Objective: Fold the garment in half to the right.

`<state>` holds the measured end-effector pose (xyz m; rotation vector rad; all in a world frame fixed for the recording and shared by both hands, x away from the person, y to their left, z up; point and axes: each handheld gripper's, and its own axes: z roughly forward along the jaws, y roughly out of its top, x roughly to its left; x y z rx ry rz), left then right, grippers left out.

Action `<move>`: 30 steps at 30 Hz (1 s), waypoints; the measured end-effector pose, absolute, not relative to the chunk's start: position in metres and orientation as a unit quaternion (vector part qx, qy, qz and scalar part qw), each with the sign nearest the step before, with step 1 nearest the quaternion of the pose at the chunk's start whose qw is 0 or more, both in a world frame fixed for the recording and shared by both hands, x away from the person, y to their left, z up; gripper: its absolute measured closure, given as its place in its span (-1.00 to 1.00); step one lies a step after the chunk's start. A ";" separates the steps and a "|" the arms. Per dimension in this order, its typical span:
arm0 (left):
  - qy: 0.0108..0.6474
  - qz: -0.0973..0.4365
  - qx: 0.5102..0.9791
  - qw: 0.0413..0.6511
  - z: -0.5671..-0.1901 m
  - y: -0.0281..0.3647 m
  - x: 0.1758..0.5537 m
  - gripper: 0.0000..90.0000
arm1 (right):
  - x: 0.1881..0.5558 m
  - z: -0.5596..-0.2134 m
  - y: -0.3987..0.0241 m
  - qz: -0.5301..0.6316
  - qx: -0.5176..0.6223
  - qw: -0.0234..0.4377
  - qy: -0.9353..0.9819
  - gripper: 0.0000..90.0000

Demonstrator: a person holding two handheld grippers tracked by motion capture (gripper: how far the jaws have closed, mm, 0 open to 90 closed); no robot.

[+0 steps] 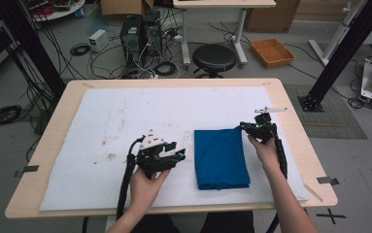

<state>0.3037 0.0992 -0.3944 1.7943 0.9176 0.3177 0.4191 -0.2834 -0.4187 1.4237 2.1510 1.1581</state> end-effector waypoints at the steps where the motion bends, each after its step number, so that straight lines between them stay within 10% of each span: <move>1: 0.384 0.134 0.750 0.522 -0.395 0.105 0.305 0.21 | 0.419 -0.420 -0.285 0.404 0.497 0.158 0.752 0.99; 7: 0.383 0.150 0.750 0.519 -0.396 0.133 0.311 0.20 | 0.406 -0.422 -0.296 0.418 0.509 0.151 0.737 0.64; 22: 0.397 0.200 0.719 0.535 -0.387 0.173 0.299 0.02 | 0.261 -0.437 -0.304 0.467 0.488 0.092 0.732 0.52; 30: 0.400 0.203 0.715 0.536 -0.385 0.175 0.296 0.01 | 0.252 -0.442 -0.304 0.447 0.481 0.086 0.749 1.00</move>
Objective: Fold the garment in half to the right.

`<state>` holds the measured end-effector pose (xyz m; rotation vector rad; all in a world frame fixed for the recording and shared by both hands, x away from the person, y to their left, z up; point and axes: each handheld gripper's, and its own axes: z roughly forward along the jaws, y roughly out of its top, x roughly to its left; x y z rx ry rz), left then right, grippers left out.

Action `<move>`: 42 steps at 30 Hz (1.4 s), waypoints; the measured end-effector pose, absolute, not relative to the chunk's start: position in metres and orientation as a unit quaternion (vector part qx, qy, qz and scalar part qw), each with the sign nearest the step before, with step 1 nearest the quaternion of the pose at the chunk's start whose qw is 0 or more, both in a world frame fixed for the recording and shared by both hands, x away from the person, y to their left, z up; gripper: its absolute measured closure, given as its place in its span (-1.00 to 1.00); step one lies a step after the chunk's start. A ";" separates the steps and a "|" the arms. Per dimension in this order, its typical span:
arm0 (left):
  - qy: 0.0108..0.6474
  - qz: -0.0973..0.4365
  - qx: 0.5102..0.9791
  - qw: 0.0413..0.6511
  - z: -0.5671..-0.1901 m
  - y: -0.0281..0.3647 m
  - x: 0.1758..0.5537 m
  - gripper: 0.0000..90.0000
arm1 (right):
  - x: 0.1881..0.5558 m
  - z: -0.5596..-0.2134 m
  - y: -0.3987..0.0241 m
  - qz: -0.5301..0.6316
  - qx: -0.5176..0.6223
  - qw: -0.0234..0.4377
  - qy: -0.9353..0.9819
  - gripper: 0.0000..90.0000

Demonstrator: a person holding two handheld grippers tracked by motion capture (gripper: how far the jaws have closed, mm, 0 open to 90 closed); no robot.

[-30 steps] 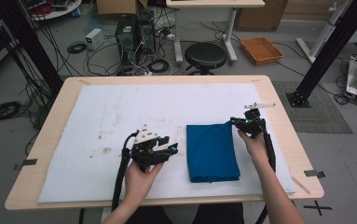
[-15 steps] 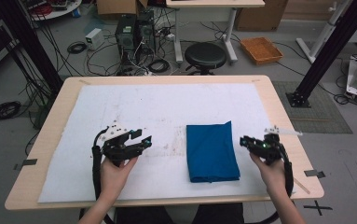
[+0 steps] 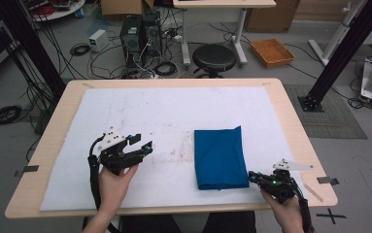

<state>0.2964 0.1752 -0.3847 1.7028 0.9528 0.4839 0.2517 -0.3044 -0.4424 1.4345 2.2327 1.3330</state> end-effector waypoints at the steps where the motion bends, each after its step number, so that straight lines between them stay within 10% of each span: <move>1: 0.400 0.204 0.714 0.537 -0.385 0.176 0.297 0.01 | 0.251 -0.443 -0.306 0.446 0.484 0.085 0.748 1.00; 11: 0.401 0.201 0.712 0.541 -0.383 0.179 0.295 0.01 | 0.245 -0.442 -0.307 0.473 0.491 0.066 0.728 0.56; 16: 0.402 0.199 0.713 0.539 -0.385 0.177 0.295 0.01 | 0.245 -0.446 -0.300 0.458 0.481 0.060 0.745 1.00; 23: 0.401 0.197 0.716 0.537 -0.385 0.176 0.295 0.01 | 0.239 -0.445 -0.308 0.460 0.489 0.068 0.738 0.99; 28: 0.401 0.197 0.716 0.537 -0.386 0.175 0.295 0.01 | 0.239 -0.444 -0.304 0.479 0.493 0.058 0.724 0.42; 34: 0.399 0.194 0.719 0.535 -0.387 0.172 0.294 0.01 | 0.242 -0.449 -0.297 0.460 0.489 0.055 0.739 0.92; 42: 0.397 0.196 0.719 0.535 -0.386 0.172 0.294 0.01 | 0.237 -0.448 -0.305 0.451 0.501 0.065 0.735 0.79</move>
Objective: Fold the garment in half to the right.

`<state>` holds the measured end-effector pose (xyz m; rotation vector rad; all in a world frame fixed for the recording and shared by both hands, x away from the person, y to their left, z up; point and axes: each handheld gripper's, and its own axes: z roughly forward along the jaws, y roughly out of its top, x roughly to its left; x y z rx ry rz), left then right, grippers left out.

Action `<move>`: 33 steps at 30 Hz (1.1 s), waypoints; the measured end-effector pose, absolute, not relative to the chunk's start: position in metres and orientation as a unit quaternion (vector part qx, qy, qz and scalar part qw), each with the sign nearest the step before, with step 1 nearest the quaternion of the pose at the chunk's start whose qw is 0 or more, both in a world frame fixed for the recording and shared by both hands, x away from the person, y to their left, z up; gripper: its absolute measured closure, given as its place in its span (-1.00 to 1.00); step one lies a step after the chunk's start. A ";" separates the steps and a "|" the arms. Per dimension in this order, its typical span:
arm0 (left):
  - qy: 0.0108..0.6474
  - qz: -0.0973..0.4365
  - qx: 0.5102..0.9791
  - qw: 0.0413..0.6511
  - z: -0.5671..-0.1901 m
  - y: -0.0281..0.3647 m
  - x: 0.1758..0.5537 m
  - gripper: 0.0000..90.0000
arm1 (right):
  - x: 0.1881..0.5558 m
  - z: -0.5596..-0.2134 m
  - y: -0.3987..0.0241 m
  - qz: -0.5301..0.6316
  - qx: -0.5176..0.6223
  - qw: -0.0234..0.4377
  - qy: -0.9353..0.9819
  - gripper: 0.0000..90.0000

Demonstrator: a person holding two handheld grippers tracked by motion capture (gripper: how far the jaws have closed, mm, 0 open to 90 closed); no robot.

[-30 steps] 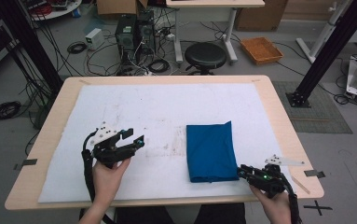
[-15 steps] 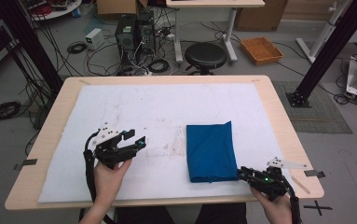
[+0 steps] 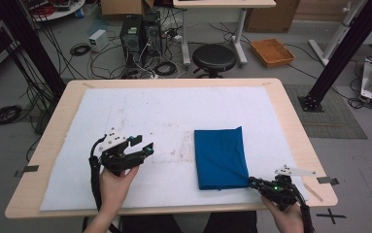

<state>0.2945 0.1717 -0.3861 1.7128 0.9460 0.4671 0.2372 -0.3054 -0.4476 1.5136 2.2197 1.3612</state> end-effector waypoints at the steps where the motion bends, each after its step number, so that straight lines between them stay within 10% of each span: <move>1: 0.397 0.198 0.719 0.536 -0.386 0.172 0.295 0.01 | 0.238 -0.447 -0.306 0.453 0.502 0.065 0.734 0.72; 14: 0.364 0.211 0.724 0.546 -0.358 0.182 0.308 -0.14 | 0.290 -0.378 -0.333 0.513 0.480 0.170 0.692 -0.04; 33: 0.354 0.197 0.740 0.537 -0.368 0.209 0.319 -0.15 | 0.333 -0.371 -0.335 0.497 0.462 0.193 0.708 -0.18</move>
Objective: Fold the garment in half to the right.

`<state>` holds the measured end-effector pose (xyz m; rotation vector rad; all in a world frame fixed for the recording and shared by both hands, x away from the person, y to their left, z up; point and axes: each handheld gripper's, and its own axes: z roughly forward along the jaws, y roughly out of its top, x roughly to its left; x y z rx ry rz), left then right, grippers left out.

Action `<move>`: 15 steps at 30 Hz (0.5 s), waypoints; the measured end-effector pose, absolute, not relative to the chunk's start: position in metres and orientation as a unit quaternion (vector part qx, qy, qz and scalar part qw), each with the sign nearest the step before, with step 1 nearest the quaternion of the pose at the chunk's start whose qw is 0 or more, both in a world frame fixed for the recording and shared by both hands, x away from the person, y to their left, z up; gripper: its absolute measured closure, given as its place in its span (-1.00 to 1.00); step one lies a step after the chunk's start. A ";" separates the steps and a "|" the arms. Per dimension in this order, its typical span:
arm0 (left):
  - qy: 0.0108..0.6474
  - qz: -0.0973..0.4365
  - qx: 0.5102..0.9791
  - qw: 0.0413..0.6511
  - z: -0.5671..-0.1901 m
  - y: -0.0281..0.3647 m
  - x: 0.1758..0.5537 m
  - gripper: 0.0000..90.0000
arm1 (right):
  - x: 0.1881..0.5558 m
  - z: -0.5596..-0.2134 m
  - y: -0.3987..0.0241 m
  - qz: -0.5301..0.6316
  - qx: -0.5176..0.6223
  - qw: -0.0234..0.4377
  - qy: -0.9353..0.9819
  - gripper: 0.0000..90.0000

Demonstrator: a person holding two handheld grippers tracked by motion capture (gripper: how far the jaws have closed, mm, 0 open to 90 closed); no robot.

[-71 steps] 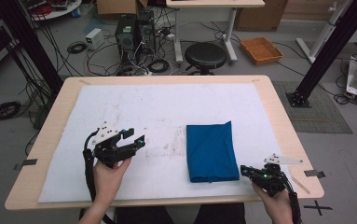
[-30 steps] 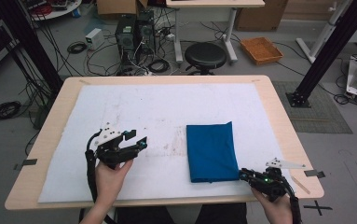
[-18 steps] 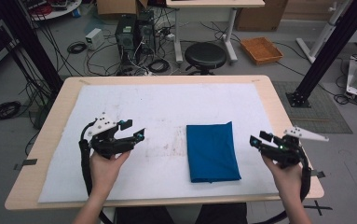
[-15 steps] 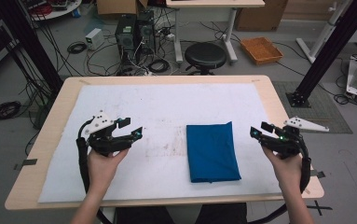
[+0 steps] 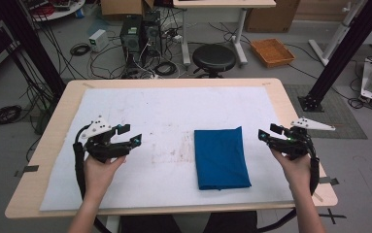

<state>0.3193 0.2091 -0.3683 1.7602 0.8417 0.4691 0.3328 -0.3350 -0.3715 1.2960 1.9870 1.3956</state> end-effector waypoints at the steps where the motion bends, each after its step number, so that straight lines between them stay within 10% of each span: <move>1: 0.353 0.197 0.741 0.536 -0.368 0.209 0.319 -0.15 | 0.333 -0.372 -0.335 0.496 0.465 0.191 0.708 -0.18; 15: 0.350 0.199 0.741 0.537 -0.371 0.210 0.318 -0.15 | 0.334 -0.377 -0.334 0.491 0.466 0.191 0.711 -0.19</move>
